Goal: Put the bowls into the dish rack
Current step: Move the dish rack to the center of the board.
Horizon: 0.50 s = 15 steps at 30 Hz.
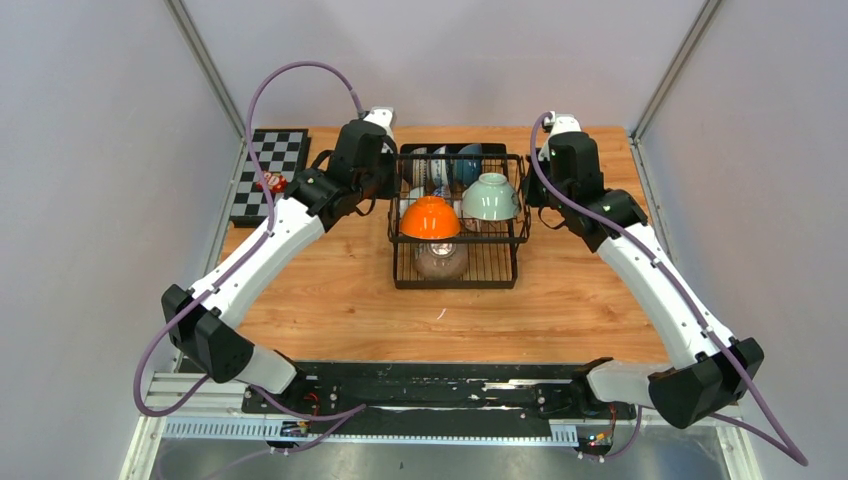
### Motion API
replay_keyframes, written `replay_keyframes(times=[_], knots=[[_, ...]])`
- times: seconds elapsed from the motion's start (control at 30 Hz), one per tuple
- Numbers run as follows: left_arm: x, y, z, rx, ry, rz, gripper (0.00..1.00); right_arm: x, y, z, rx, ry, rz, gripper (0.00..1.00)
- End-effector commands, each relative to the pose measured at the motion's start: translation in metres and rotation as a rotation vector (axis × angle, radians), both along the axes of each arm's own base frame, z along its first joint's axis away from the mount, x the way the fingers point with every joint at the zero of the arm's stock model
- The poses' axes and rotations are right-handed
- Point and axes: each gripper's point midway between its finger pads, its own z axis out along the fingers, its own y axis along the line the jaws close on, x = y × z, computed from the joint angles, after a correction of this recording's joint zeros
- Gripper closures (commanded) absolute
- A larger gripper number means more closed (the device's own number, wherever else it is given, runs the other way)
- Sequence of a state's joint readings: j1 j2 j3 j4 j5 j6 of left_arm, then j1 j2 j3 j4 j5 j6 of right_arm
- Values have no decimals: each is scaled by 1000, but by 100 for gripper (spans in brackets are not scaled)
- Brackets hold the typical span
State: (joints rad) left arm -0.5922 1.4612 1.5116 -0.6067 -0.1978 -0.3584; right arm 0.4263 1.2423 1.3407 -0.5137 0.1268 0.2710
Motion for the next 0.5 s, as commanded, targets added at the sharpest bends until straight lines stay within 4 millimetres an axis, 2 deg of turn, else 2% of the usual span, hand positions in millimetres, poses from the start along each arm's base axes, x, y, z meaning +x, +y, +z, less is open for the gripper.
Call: replay_keyframes(times=[0.0, 0.17, 0.47], knots=[[-10, 8, 19, -2, -39, -23, 100, -10, -5, 4, -24, -12, -1, 97], [-10, 7, 20, 0, -41, -25, 99, -7, -10, 7, -46, -20, -18, 90], [-7, 13, 22, 29, -54, -5, 77, -6, -9, 19, -45, -37, -18, 69]])
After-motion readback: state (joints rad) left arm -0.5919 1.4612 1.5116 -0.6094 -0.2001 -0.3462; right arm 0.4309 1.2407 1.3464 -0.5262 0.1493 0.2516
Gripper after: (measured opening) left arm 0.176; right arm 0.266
